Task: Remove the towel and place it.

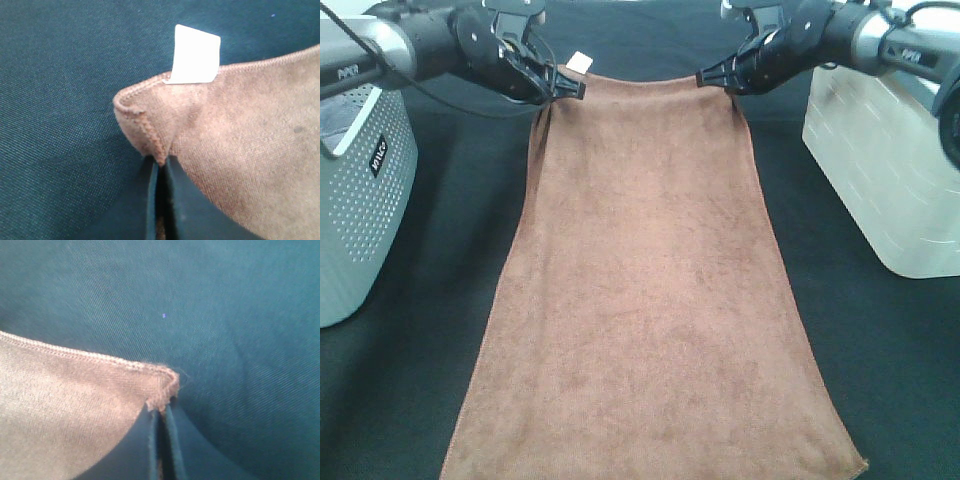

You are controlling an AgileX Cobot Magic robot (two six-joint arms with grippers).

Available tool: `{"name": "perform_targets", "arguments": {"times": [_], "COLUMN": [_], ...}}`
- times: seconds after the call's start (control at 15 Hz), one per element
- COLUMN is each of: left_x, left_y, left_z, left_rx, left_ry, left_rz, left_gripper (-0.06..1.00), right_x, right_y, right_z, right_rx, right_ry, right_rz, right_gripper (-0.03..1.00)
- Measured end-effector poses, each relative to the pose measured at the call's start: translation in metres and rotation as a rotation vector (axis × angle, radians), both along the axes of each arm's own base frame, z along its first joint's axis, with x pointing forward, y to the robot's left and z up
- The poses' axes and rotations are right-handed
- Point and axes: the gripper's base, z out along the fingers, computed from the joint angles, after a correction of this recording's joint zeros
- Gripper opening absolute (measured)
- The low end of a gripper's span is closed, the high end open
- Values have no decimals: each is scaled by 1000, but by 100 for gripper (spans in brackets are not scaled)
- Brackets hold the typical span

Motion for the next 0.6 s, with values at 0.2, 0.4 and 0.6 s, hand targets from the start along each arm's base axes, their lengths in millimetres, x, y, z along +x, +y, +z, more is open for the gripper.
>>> {"name": "perform_targets", "arguments": {"times": [0.2, 0.4, 0.6], "left_x": [3, 6, 8], "left_y": [0, 1, 1], "left_z": [-20, -32, -32], "left_rx": [3, -1, -23], "left_ry": [-12, -46, -77], "left_rz": [9, 22, 36], "left_gripper": [0, 0, 0], "right_x": [6, 8, 10], "right_y": [2, 2, -5], "right_z": [-22, -27, -33], "right_rx": [9, 14, 13], "right_ry": [11, 1, 8], "right_rz": [-3, -7, -19], "right_gripper": [1, 1, 1]}}
